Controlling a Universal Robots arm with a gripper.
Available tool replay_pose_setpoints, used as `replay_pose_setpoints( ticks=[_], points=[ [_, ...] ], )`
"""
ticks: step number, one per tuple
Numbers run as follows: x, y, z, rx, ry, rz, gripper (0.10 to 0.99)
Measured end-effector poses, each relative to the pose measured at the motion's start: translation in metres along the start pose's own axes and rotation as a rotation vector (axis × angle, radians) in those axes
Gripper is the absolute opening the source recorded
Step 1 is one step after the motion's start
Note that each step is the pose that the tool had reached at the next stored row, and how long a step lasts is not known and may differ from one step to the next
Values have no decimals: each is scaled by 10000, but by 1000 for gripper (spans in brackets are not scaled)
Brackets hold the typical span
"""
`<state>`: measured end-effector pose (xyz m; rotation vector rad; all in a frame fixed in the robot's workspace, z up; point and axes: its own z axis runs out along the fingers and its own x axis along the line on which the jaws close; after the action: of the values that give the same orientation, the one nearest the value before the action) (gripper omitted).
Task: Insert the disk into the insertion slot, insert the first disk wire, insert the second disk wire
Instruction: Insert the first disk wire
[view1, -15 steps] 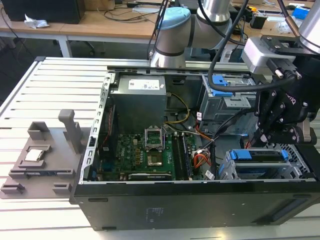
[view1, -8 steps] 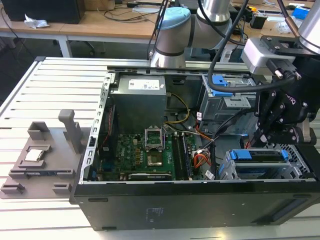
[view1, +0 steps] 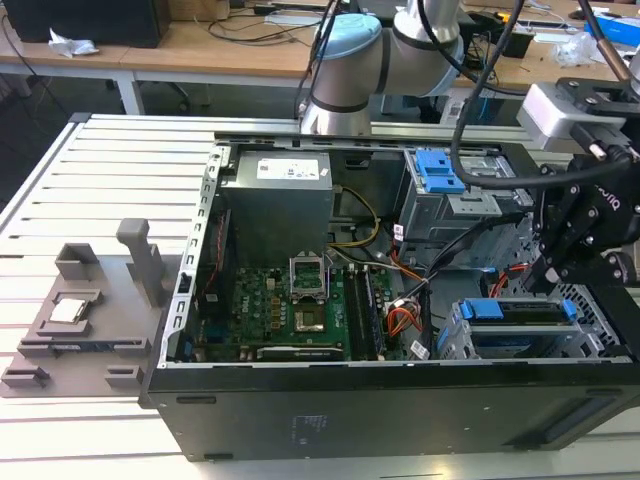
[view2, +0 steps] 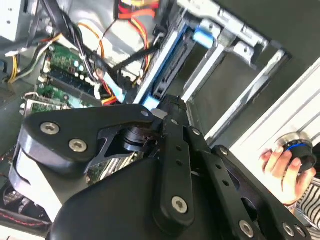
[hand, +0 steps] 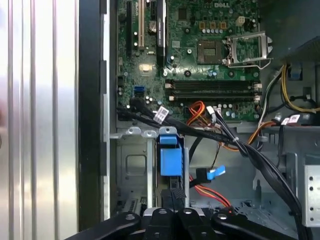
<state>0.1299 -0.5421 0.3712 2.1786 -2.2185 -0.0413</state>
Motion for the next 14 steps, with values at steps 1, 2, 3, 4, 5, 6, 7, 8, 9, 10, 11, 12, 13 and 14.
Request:
replay_pose_setpoints(
  ticks=[1, 2, 3, 4, 5, 6, 7, 8, 9, 10, 11, 12, 13, 14],
  points=[
    [-39, -48, 7, -1, 3, -1, 106],
    [-95, -100, 15, -1, 12, -1, 106],
    [-203, -165, 30, 0, 32, -5, 106],
    [-251, -186, 62, 0, 52, -26, 106],
    [-277, -197, 82, 0, 66, -46, 106],
    [-291, -203, 90, 0, 77, -61, 106],
    [-307, -209, 92, 1, 100, -74, 106],
    [-328, -223, 91, 1, 127, -85, 106],
    [-348, -257, 91, 2, 161, -107, 106],
    [-349, -259, 90, 2, 161, -109, 106],
    [-349, -259, 90, 2, 161, -108, 106],
    [-349, -259, 90, 2, 161, -108, 106],
    [-349, -259, 90, 2, 162, -108, 106],
    [-349, -259, 90, 2, 162, -109, 106]
  ],
)
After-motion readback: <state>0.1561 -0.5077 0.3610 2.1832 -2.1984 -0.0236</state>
